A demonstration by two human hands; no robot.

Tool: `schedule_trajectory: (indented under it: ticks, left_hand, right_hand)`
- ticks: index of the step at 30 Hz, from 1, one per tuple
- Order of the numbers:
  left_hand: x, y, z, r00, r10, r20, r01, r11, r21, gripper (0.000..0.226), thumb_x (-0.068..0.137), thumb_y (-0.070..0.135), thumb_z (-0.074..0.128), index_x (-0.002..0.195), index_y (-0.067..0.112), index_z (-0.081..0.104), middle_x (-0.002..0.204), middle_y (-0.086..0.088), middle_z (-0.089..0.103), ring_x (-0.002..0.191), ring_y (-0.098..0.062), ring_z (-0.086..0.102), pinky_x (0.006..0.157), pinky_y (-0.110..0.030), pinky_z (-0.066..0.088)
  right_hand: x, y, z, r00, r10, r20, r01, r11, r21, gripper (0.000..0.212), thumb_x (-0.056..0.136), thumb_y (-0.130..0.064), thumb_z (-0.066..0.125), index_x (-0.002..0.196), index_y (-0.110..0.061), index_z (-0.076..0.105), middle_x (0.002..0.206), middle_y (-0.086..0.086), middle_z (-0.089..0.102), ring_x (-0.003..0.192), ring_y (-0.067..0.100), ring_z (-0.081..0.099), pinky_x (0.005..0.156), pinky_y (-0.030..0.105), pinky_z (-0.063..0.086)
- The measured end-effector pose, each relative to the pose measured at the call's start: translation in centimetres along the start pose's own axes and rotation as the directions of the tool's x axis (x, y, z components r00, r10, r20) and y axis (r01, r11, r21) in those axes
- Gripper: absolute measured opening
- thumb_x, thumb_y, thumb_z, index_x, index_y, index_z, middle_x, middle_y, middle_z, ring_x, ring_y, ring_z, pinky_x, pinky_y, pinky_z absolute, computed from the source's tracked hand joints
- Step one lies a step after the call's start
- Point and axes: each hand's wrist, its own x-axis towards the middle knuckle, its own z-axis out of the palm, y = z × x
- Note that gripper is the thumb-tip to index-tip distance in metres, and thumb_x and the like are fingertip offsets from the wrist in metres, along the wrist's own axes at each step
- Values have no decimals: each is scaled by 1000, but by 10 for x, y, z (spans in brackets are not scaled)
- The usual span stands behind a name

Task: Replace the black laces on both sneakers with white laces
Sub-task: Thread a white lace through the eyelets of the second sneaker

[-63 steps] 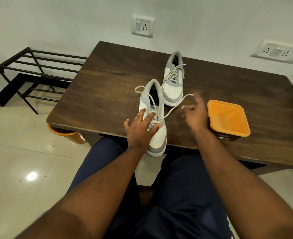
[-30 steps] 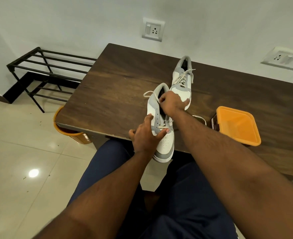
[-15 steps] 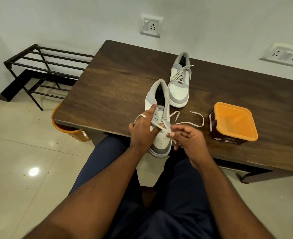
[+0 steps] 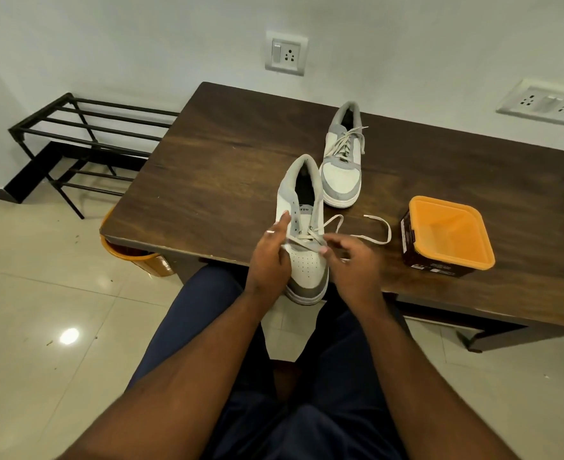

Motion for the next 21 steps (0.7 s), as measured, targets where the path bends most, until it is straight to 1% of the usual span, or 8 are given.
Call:
schedule_trajectory:
  ticks: [2, 5, 8, 11, 13, 15, 18, 21]
  left_hand:
    - [0, 3, 2, 998, 35, 61, -36, 999, 13, 81, 79, -13, 34, 151, 22, 24, 148, -12, 44, 143, -25, 33, 115, -41, 33]
    - [2, -2, 4, 992, 61, 107, -67, 996, 58, 80, 76, -3, 29, 147, 29, 10, 154, -9, 37, 148, -28, 20, 116, -53, 26]
    - [2, -5, 4, 990, 102, 100, -108, 992, 59, 83, 77, -4, 32, 149, 27, 5, 157, 0, 33, 149, -25, 20, 113, -58, 29]
    - [5, -12, -1, 999, 22, 42, -19, 998, -60, 80, 83, -7, 41, 154, 19, 17, 152, 18, 27, 148, -17, 23, 116, -48, 30]
    - [6, -13, 0, 1000, -3, 23, 5, 996, -85, 64, 93, -2, 47, 151, 16, 30, 152, 13, 29, 146, -13, 20, 118, -44, 28]
    - [6, -13, 3, 999, 35, 26, -32, 994, -107, 51, 98, 10, 46, 148, 15, 36, 151, 0, 41, 144, -13, 22, 117, -43, 29]
    - [4, -15, 11, 998, 39, 39, -31, 982, -186, 51, 99, 7, 43, 146, 20, 30, 148, -8, 46, 144, -16, 26, 118, -46, 28]
    - [5, -16, 11, 997, 22, 69, -7, 978, -207, 54, 99, 2, 42, 146, 25, 26, 151, -5, 42, 144, -17, 31, 118, -48, 27]
  right_hand:
    - [3, -11, 17, 995, 44, 92, -56, 989, 140, 24, 87, -9, 68, 111, -10, 71, 100, -4, 70, 90, 3, 65, 84, 18, 52]
    - [11, -15, 34, 980, 123, 154, -158, 957, 242, 21, 85, -7, 69, 106, -6, 72, 92, 2, 72, 84, 11, 68, 83, 30, 56]
    - [14, -14, 36, 984, 83, 160, -110, 979, 171, 10, 84, -8, 71, 93, -7, 75, 82, 0, 71, 76, 12, 66, 76, 31, 55]
    - [14, -5, 34, 991, 100, 84, -108, 989, 99, 4, 84, -12, 70, 85, -12, 74, 79, -2, 70, 74, 12, 63, 75, 35, 54]
    - [15, 2, 34, 993, 95, 66, -100, 992, 73, 7, 84, -15, 71, 90, -15, 73, 81, -3, 68, 77, 14, 63, 78, 39, 54]
    - [14, 5, 37, 997, 43, 69, -44, 999, 10, 21, 83, -24, 73, 103, -20, 71, 84, -7, 65, 83, 14, 63, 79, 38, 54]
    - [13, 3, 41, 998, -38, 41, 41, 997, -66, 31, 81, -34, 75, 109, -22, 71, 83, -5, 62, 81, 16, 60, 75, 36, 53]
    - [16, 3, 44, 995, -95, -19, 92, 989, -113, 25, 81, -29, 75, 104, -19, 74, 82, -1, 63, 79, 20, 60, 73, 40, 53]
